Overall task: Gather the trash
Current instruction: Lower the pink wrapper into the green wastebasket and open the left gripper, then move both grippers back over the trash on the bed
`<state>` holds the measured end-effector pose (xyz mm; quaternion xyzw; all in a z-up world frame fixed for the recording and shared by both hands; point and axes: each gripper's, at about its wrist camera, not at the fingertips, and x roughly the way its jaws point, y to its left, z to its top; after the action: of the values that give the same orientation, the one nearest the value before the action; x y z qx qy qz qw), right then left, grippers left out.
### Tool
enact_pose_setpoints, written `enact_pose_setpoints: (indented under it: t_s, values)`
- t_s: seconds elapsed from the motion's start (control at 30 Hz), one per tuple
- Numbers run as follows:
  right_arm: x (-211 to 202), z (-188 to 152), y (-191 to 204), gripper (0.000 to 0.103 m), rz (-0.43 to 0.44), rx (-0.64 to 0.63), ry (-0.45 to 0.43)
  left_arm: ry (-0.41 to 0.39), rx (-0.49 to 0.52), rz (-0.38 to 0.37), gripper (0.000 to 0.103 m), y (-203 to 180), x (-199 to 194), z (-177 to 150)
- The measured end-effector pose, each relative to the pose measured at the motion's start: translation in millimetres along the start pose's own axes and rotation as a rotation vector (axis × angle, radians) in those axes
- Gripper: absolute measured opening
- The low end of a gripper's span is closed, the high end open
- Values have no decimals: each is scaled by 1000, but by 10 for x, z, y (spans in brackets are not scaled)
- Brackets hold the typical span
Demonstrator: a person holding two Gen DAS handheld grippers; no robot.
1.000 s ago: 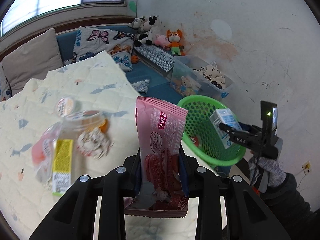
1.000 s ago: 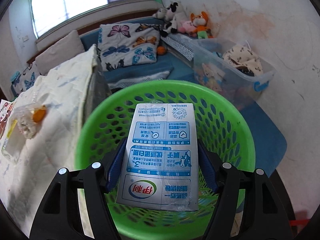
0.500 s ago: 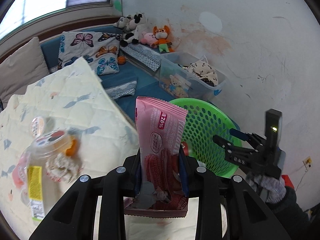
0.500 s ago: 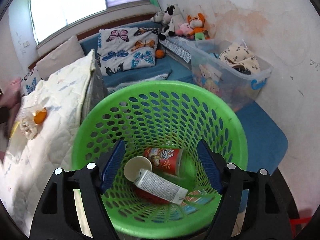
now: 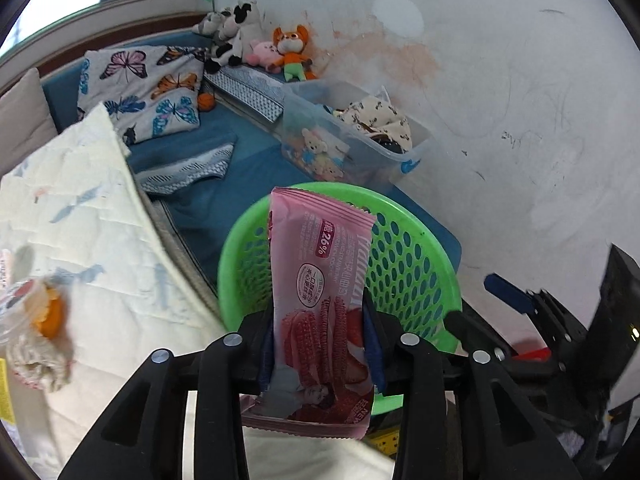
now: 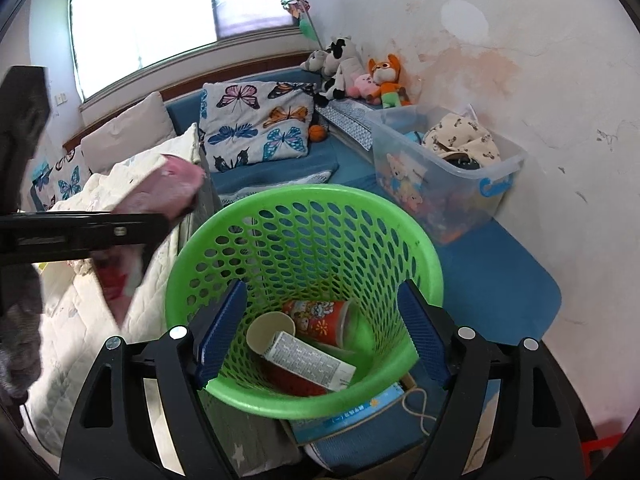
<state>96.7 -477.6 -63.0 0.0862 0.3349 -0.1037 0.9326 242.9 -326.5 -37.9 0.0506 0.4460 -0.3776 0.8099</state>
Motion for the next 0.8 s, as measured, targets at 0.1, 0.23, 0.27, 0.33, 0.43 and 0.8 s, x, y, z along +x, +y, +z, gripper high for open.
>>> enact_pose_setpoints:
  t_s: [0.1,0.23,0.27,0.33,0.43,0.8]
  values:
    - [-7,-39,-30,78,-2,0,6,-1,6,-7,42,-74,84,28]
    - [-3,-71,-49,78,-9,8,9,-23,-4,-32,63,-110,109,57]
    - [-6,-80,-47,78,-10,9,9,-30,-5,-37,70,-120,116,60]
    - [-11,-84,-44,78,-8,12,9,-42,-14,-51,75,-118,100,54]
    - [-50,-102,-3,78,0,10,3,-50,-9,-47,75,-118,57,26]
    - [-202,-93,361,78,67,-23,-20,-118,8,108,75,236,-564,-315]
